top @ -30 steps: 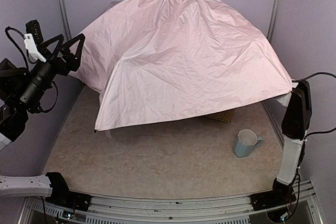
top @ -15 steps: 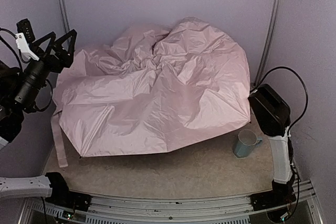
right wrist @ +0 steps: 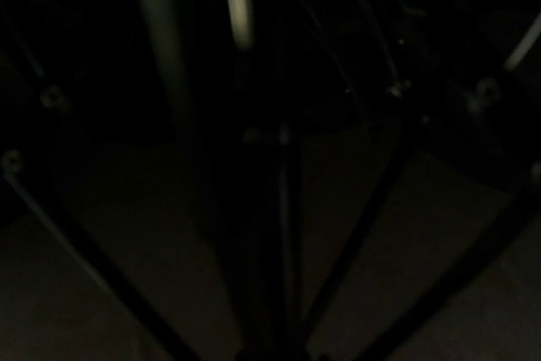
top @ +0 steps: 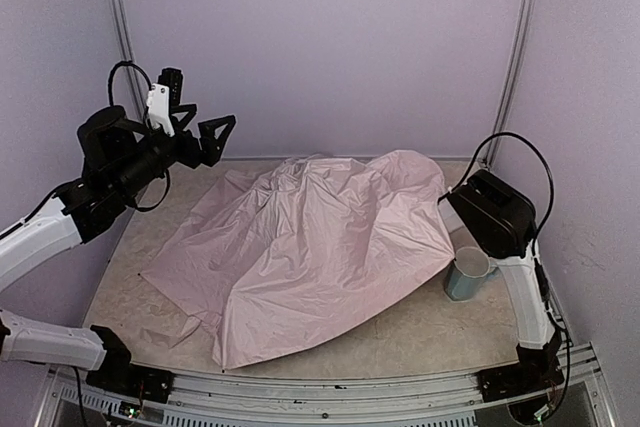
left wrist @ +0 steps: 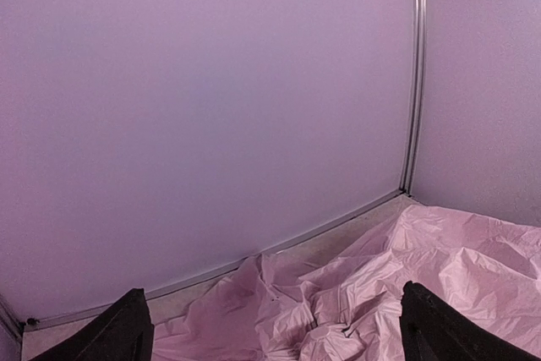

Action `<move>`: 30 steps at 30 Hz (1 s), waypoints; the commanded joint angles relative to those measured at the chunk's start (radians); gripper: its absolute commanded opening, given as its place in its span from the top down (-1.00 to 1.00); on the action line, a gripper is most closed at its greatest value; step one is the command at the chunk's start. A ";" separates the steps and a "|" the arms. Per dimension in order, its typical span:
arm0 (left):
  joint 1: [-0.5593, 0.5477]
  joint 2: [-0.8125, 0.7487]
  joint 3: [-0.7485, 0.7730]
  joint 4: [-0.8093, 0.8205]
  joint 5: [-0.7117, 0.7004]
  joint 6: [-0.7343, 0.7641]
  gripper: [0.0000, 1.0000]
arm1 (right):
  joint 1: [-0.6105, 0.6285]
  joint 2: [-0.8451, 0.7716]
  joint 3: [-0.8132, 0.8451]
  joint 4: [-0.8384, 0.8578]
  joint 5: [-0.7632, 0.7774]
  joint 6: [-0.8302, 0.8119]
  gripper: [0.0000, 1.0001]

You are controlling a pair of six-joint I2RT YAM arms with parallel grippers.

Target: Put away the umbrella

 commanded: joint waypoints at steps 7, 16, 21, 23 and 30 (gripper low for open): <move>0.015 -0.073 -0.046 0.040 0.021 -0.017 -0.96 | -0.012 -0.288 0.153 -0.300 0.048 -0.142 1.00; 0.014 -0.150 -0.084 0.049 0.033 0.000 -0.95 | -0.040 -0.483 0.359 -0.860 0.175 -0.368 1.00; 0.015 -0.167 -0.084 0.025 0.034 0.010 -0.95 | -0.040 -0.505 0.578 -1.166 0.343 -0.494 1.00; 0.015 -0.174 -0.085 0.017 0.035 0.014 -0.95 | -0.040 -0.501 0.644 -1.269 0.417 -0.565 1.00; 0.015 -0.173 -0.092 -0.008 0.027 0.036 -0.96 | -0.037 -0.450 0.869 -1.295 0.774 -0.755 1.00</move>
